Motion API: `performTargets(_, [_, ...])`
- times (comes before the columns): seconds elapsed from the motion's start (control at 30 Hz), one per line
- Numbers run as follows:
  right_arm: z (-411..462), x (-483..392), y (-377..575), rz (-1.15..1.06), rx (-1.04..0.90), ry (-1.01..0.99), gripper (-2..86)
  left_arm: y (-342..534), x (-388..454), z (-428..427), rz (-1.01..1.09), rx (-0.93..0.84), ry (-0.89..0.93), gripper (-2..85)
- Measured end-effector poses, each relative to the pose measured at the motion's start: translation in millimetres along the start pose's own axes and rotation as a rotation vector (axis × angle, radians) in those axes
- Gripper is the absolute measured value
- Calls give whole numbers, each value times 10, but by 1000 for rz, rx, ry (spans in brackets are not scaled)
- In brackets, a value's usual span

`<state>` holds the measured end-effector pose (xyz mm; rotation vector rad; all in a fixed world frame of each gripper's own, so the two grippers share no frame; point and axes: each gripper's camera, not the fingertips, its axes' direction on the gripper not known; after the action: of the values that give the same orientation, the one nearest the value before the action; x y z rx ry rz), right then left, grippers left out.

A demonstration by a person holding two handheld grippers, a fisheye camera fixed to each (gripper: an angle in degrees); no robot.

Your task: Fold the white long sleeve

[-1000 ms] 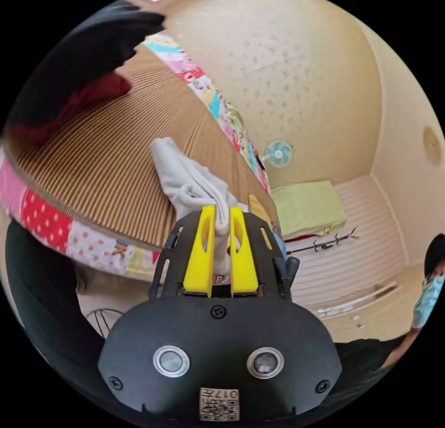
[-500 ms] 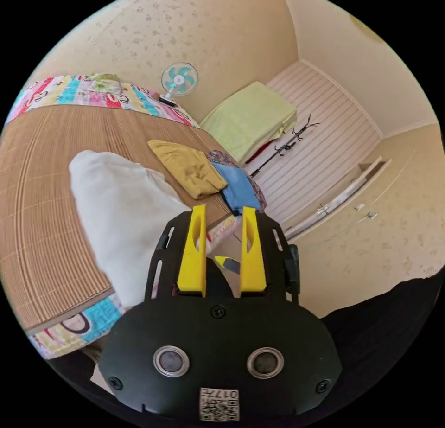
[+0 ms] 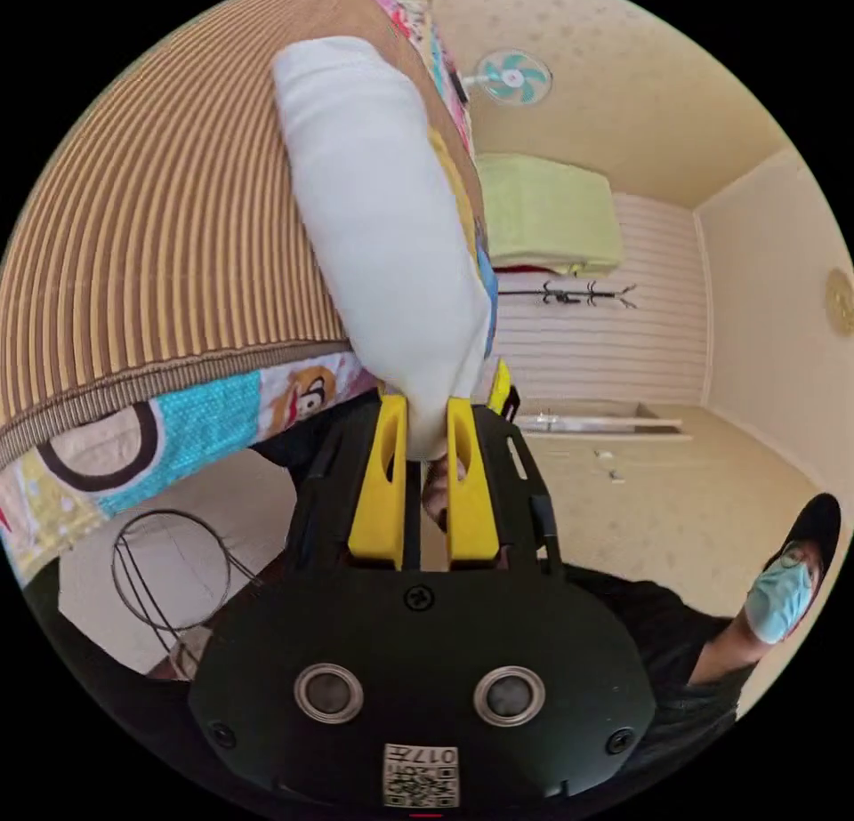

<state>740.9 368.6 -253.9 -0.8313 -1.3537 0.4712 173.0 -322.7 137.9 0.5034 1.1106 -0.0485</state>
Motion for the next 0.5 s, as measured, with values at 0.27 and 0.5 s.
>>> performTargets(0.27, [832,-885,92,-311,-309,-206,201,1156,1084,-1309,303,158,-256,94])
performTargets(0.5, [3009,-2464,657,-541,-588,-451,179,3009,1149,-3472,176,828,-416,129])
